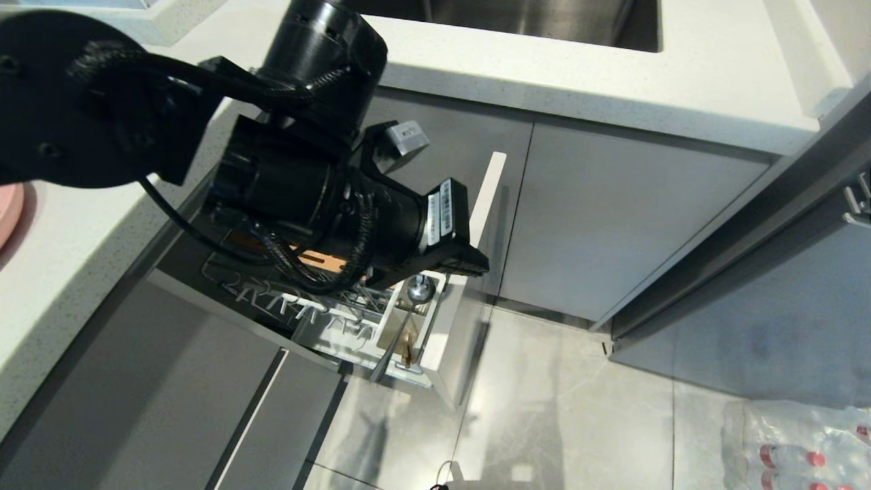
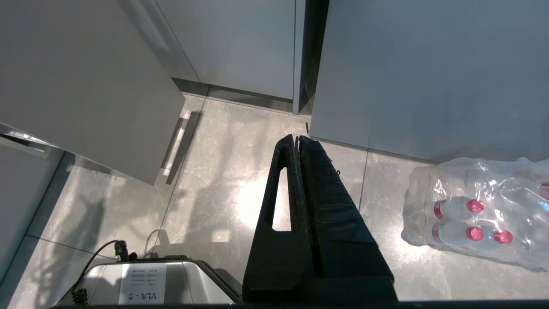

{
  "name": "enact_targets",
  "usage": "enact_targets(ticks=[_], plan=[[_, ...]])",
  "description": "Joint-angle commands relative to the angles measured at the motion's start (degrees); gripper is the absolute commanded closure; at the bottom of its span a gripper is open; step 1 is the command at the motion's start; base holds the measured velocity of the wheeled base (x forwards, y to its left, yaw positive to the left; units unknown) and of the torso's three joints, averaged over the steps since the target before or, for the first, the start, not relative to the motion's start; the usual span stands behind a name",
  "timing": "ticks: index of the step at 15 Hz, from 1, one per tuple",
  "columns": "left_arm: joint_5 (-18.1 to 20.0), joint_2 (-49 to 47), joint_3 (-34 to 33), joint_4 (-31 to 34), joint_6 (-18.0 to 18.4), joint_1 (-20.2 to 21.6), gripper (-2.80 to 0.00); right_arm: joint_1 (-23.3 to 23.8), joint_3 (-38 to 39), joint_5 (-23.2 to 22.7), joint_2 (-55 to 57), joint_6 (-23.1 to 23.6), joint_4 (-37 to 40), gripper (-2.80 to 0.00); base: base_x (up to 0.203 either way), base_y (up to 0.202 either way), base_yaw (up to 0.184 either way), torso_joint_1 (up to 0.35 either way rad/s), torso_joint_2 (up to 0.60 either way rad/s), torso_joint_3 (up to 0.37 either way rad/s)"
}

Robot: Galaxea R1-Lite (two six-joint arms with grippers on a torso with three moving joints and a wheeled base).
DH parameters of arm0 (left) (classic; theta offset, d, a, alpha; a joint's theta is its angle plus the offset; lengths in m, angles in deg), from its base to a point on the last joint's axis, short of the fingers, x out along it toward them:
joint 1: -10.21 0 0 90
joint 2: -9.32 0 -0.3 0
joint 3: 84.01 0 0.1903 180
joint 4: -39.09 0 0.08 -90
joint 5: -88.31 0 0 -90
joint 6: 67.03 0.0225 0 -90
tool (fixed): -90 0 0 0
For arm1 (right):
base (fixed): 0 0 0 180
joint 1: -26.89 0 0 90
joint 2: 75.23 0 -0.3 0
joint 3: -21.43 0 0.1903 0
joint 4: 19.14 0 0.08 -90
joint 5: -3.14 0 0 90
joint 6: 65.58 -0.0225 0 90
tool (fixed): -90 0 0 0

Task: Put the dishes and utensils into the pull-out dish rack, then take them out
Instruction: Close the cupboard

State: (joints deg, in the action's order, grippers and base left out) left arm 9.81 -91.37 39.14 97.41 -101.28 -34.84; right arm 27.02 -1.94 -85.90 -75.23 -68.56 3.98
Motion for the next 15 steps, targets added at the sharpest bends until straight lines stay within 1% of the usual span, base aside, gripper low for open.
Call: enact_targets(ticks=[1, 2, 4, 6, 7, 8, 10, 11, 15], plan=[[-2.53, -3.07, -0.02, 0.21, -0.16, -1.23, 0.0, -0.02, 0.0, 0.0, 0.07, -0.01, -0.02, 0.0, 0.0, 0.0, 0.0, 0.0, 0.0, 0.0], [-5.79, -4.41, 0.03, 0.21, 0.23, -1.98, 0.0, 0.01, 0.0, 0.0, 0.05, -0.01, -0.02, 0.0, 0.0, 0.0, 0.0, 0.0, 0.0, 0.0], [-10.29, -6.12, 0.06, 0.21, 0.66, -3.22, 0.0, -0.03, 0.0, 0.0, 0.01, -0.01, -0.02, 0.0, 0.0, 0.0, 0.0, 0.0, 0.0, 0.0], [-11.41, -6.98, 0.06, 0.21, 0.68, -3.64, 0.0, 0.04, 0.0, 0.0, 0.08, -0.01, -0.02, 0.0, 0.0, 0.0, 0.0, 0.0, 0.0, 0.0], [-12.88, -7.2, 0.11, 0.2, 0.68, -3.69, 0.0, 0.02, 0.0, 0.0, 0.07, -0.01, -0.02, 0.0, 0.0, 0.0, 0.0, 0.0, 0.0, 0.0], [-15.28, -7.31, 0.14, 0.12, 0.79, -3.72, 0.0, -0.05, 0.0, 0.0, 0.09, -0.01, -0.02, 0.0, 0.0, 0.0, 0.0, 0.0, 0.0, 0.0], [-21.01, -7.41, 0.15, -0.11, 2.37, -3.73, 0.0, 0.03, 0.0, 0.0, 0.01, -0.01, -0.02, 0.0, 0.0, 0.0, 0.0, 0.0, 0.0, 0.0], [-23.32, -7.49, 0.15, -0.14, 2.61, -3.73, 0.0, -0.03, 0.0, 0.0, 0.08, -0.01, -0.02, 0.0, 0.0, 0.0, 0.0, 0.0, 0.0, 0.0], [-30.95, -7.42, 0.33, -0.32, 3.83, -3.73, 0.0, -0.03, 0.0, 0.0, 0.01, -0.01, -0.02, 0.0, 0.0, 0.0, 0.0, 0.0, 0.0, 0.0]])
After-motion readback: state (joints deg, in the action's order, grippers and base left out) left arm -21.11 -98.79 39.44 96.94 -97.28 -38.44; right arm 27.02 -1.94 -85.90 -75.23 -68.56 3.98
